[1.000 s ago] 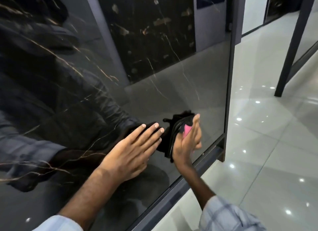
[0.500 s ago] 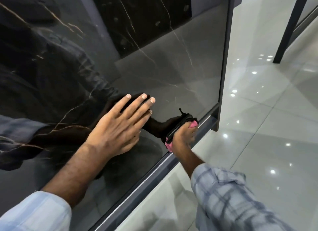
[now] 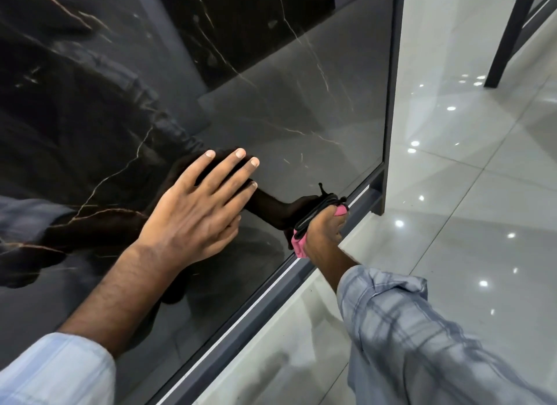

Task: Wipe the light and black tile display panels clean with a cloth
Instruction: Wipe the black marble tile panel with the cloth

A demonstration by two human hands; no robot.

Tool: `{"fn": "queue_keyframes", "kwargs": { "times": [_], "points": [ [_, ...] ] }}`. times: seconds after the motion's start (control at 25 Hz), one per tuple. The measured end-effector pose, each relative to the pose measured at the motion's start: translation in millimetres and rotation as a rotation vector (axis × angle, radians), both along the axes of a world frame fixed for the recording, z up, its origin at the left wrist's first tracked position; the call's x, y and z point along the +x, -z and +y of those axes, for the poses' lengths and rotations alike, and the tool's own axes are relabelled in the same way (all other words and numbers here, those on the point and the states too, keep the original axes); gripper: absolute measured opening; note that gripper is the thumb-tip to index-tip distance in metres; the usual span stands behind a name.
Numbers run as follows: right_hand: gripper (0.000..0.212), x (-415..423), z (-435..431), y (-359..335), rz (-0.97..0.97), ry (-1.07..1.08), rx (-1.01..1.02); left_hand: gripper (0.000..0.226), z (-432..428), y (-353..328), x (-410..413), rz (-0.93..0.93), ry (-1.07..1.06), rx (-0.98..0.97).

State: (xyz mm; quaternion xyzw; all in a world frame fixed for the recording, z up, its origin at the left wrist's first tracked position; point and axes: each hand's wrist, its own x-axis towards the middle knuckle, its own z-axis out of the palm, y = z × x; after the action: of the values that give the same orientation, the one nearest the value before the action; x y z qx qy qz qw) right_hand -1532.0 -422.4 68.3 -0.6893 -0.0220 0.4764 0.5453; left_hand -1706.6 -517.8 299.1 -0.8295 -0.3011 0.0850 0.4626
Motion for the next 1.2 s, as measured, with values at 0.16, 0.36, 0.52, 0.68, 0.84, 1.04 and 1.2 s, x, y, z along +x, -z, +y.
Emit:
{"fn": "queue_keyframes", "kwargs": {
  "times": [0.16, 0.36, 0.52, 0.68, 0.84, 1.04, 1.2],
  "points": [
    [0.074, 35.4, 30.0, -39.1, -0.039, 0.066, 0.071, 0.058, 0.1, -5.1, 5.4, -0.025, 0.026, -0.072],
    [0.070, 24.2, 13.6, -104.8, -0.628, -0.017, 0.555, 0.055, 9.2, -39.8, 36.9, -0.122, 0.159, -0.090],
    [0.065, 28.4, 18.0, -47.5, -0.459, -0.034, 0.371, 0.062, 35.6, -61.2, 66.6, -0.082, 0.140, -0.051],
    [0.072, 47.4, 35.9, -40.4, -0.035, 0.014, 0.094, 0.068, 48.3, -54.1, 54.6, 0.069, 0.024, 0.029],
    [0.067, 55.9, 42.1, -112.3, -0.300, -0.003, 0.386, 0.075, 49.3, -46.4, 58.1, 0.158, -0.031, 0.075],
    [0.067, 47.7, 31.4, -103.8, -0.874, -0.042, 0.779, 0.078, 50.0, -41.5, 55.5, 0.183, -0.039, 0.125],
    [0.061, 68.4, 45.7, -63.1, -0.246, -0.012, 0.233, 0.078, 51.2, -42.3, 57.3, 0.141, -0.018, 0.120]
  ]
}}
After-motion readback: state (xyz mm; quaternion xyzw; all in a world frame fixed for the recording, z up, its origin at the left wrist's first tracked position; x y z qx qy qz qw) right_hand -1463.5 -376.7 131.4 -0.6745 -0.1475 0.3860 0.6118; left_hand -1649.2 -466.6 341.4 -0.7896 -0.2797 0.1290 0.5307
